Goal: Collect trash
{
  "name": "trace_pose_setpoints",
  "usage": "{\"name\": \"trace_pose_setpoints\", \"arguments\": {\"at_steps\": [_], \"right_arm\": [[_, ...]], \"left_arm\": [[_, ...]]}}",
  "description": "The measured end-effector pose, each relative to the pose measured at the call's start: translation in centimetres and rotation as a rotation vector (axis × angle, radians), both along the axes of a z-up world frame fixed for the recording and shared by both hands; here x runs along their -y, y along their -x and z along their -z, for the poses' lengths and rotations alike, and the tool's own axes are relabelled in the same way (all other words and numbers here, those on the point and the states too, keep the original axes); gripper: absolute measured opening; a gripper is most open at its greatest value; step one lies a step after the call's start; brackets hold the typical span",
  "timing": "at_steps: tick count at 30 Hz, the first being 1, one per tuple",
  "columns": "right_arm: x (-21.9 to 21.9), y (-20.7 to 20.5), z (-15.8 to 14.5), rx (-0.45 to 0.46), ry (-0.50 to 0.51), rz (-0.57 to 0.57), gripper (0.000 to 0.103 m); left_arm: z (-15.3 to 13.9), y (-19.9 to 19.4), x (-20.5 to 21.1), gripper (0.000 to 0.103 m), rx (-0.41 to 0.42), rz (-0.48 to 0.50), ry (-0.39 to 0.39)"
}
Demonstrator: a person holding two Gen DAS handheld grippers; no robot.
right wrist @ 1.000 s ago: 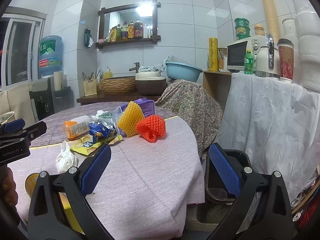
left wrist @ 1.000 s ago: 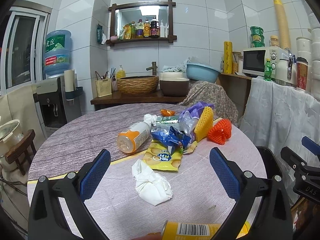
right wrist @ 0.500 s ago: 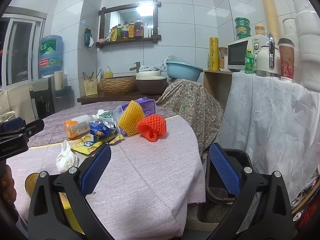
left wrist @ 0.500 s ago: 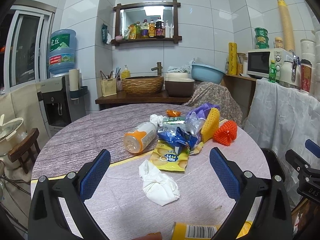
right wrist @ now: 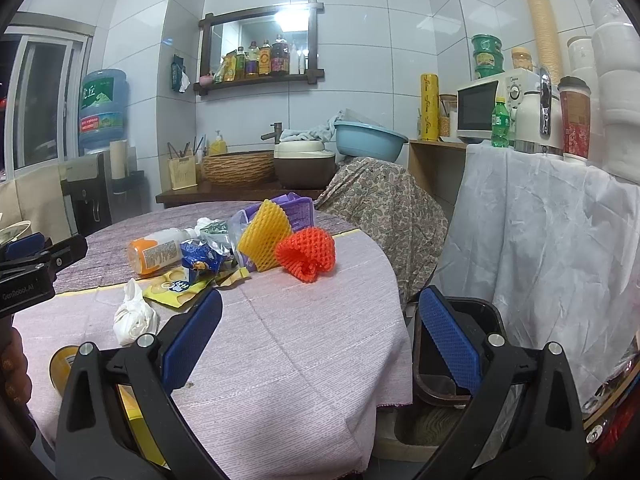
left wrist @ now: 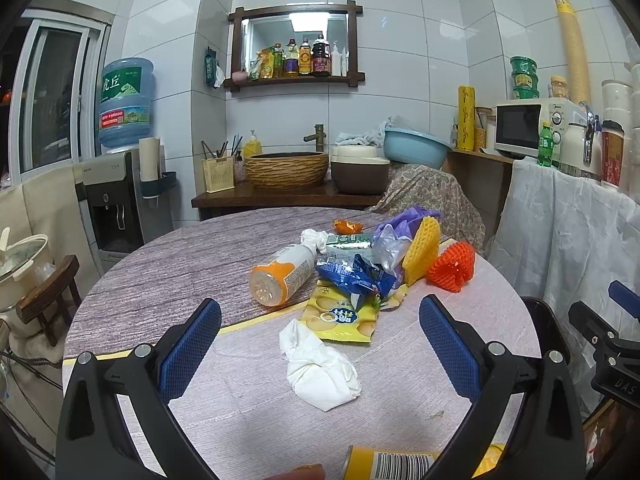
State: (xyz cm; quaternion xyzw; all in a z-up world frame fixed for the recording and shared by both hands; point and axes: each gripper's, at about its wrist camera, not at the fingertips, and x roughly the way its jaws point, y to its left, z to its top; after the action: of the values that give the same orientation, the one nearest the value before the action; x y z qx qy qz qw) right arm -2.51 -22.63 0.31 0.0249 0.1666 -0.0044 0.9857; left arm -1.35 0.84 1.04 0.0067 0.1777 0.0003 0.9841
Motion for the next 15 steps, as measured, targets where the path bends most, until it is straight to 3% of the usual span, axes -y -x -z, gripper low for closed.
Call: {"name": "trace_pose_setpoints", "arguments": {"at_steps": [15], "right_arm": [[-0.05, 0.31, -0.15, 0.007, 0.003, -0.008, 0.097]], "left_arm": [[-0.02, 0.08, -0.02, 0.098, 0.001, 0.001, 0.005]]}}
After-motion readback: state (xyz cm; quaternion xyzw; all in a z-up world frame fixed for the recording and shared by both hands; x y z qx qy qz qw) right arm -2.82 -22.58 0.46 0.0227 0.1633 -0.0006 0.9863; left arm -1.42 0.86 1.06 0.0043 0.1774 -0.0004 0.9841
